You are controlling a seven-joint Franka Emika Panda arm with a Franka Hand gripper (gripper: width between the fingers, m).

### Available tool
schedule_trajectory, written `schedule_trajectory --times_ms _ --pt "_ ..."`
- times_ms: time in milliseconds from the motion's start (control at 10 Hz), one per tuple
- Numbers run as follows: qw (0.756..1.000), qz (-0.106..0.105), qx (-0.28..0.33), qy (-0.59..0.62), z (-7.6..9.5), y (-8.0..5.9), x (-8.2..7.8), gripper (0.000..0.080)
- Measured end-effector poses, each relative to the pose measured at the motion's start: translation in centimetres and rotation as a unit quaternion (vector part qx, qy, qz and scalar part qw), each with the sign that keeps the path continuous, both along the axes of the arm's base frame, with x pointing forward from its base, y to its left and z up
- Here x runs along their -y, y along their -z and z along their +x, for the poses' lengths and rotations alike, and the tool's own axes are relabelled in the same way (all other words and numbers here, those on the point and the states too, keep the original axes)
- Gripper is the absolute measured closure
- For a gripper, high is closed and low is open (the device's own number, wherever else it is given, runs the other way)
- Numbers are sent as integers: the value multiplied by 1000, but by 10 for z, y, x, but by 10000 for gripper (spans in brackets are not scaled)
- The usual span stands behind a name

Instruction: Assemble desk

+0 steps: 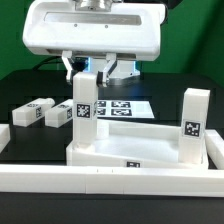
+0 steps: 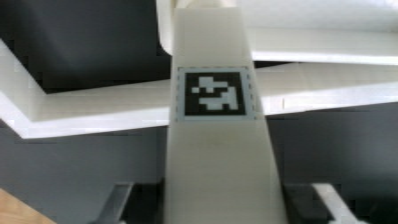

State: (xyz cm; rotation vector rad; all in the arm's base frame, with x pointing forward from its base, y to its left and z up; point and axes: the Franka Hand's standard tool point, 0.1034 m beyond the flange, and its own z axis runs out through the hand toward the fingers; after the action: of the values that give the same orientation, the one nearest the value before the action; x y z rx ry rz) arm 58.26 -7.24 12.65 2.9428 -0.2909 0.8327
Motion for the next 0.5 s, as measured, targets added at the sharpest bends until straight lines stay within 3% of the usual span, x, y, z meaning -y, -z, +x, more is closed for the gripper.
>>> schedule_trajectory --times_ms 500 --pt "1000 -7 13 0 3 0 0 509"
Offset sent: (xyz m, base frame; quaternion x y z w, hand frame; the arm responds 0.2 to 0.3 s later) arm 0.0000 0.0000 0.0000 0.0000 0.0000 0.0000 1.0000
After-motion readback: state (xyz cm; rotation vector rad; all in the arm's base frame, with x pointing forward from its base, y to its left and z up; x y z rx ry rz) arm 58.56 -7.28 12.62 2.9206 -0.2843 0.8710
